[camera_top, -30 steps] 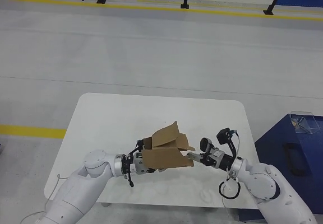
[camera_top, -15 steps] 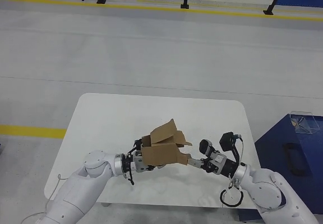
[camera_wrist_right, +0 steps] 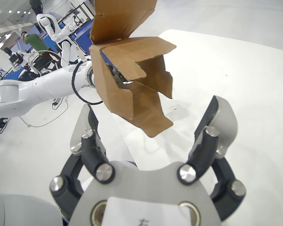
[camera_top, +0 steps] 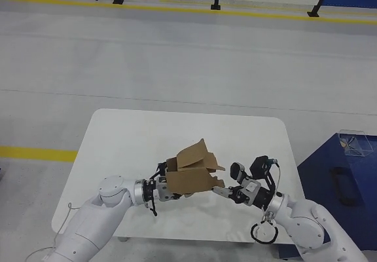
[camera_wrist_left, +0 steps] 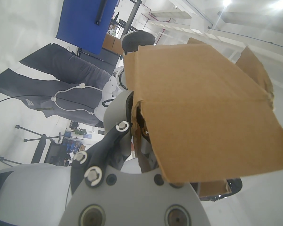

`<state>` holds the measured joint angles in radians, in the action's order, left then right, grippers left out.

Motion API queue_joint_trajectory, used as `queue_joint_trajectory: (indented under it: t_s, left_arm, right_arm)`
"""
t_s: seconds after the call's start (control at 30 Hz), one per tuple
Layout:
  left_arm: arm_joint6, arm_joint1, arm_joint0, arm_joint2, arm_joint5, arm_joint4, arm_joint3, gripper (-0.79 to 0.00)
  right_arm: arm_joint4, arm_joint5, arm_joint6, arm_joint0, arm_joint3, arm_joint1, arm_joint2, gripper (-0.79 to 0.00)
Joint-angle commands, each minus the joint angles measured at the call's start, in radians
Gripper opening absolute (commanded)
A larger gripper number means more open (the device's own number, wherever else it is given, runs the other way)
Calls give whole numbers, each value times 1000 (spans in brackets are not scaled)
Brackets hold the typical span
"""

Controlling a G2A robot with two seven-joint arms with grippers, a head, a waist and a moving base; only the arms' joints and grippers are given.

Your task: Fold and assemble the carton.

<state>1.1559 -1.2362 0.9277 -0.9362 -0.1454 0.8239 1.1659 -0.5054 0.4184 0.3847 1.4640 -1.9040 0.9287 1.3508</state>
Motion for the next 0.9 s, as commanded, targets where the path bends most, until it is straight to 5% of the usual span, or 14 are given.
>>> queue_joint_trajectory:
  t_s: [0.0,0.87]
  left_arm:
    - [8,1,4,-3,8,-4,5,-785]
    - [-5,-7,11,3,-25,-22,20,-785]
  right_arm:
    - [16,-1,1,9,8,-2,31,0]
    - [-103,-38,-1,17,-56,19,-45,0]
